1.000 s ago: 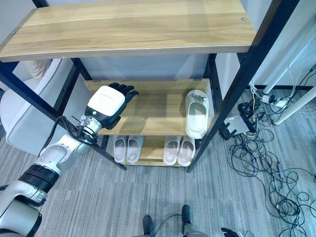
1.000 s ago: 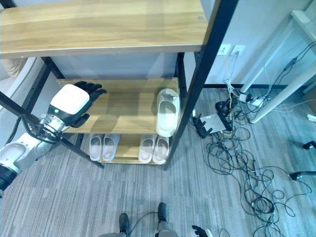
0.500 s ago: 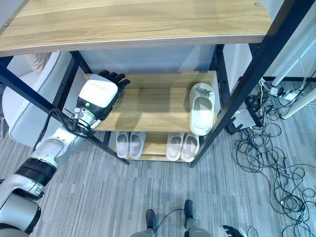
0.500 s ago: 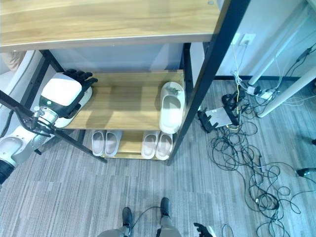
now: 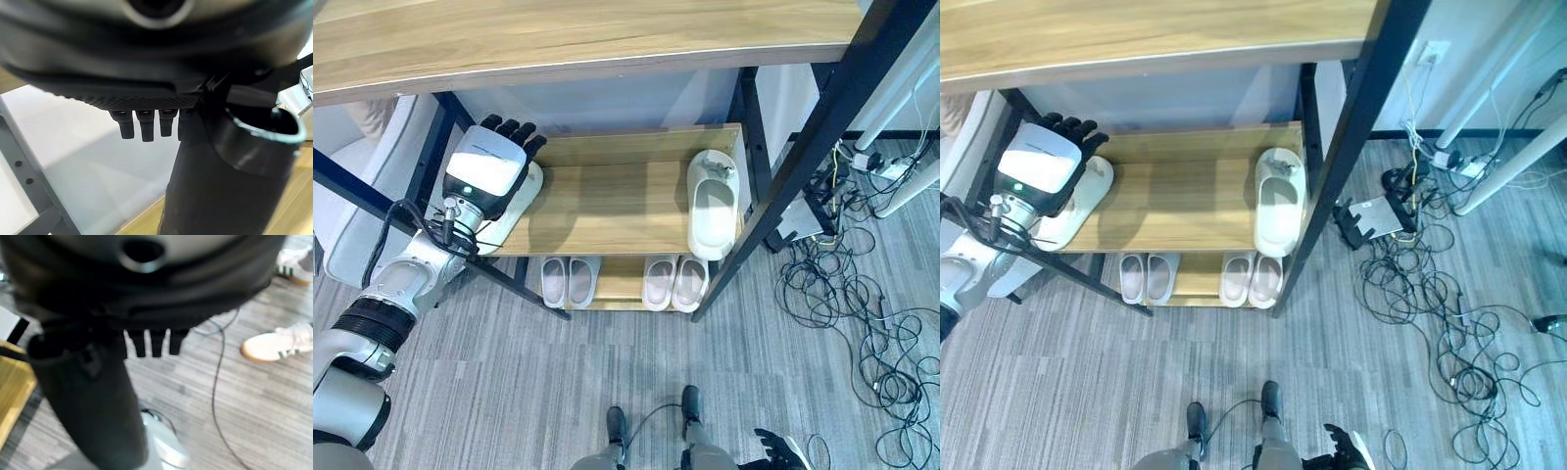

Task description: Arrange the slippers neatly on the shoe rack.

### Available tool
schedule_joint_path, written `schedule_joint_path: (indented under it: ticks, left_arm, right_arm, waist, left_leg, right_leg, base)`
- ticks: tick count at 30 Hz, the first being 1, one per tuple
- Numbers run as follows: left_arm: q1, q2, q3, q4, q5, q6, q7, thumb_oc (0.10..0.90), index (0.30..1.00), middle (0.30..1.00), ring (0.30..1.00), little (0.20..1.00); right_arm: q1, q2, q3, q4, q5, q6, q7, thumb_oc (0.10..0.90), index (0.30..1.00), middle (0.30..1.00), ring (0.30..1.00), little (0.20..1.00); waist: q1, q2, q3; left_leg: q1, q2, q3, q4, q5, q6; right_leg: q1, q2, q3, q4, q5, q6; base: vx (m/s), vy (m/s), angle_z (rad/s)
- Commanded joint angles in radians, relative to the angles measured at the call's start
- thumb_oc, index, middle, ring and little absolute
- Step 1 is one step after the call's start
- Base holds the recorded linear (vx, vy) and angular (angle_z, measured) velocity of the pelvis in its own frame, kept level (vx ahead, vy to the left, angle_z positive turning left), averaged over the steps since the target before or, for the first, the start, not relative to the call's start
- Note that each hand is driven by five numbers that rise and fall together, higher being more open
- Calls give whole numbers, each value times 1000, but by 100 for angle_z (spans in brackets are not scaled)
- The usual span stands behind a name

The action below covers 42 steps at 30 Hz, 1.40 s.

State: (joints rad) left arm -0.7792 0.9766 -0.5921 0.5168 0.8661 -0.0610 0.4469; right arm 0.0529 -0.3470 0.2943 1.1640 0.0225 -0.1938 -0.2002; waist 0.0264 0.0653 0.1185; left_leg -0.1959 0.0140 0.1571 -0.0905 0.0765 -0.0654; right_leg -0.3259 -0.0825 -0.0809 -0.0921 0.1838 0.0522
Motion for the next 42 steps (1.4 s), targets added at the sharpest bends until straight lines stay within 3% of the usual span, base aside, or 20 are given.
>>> schedule_joint_path:
  ticks: [1,14,42]
  left_arm:
    - [-145,106,26,36,12,65,73,800,900,900,900,900]
    - [-160,122,-1,60,15,73,71,800,900,900,900,900]
    - [-150,123,45,141,11,142,101,800,900,900,900,900]
  right_arm:
    - [28,-33,-4,-42,-2,-12,-28,800,900,900,900,900]
    - [28,-40,-1,-88,-5,-16,-37,800,900,900,900,900]
    - [14,-46,11,-142,-2,-20,-47,800,900,900,900,900]
  waist:
    - [-13,-14,-15]
    - [-9,-22,-11]
    - [1,-42,4]
  left_leg:
    - [-99,1,-72,3,-20,-4]
    - [-108,-2,-79,3,-22,-1]
    - [-122,-1,-94,3,-24,2]
  right_leg:
    - [48,-154,-31,5,-65,169]
    - [40,-155,-31,5,-59,172]
    - [34,-148,-37,5,-62,169]
  base:
    - [0,0,0]
    - [0,0,0]
    - [0,0,0]
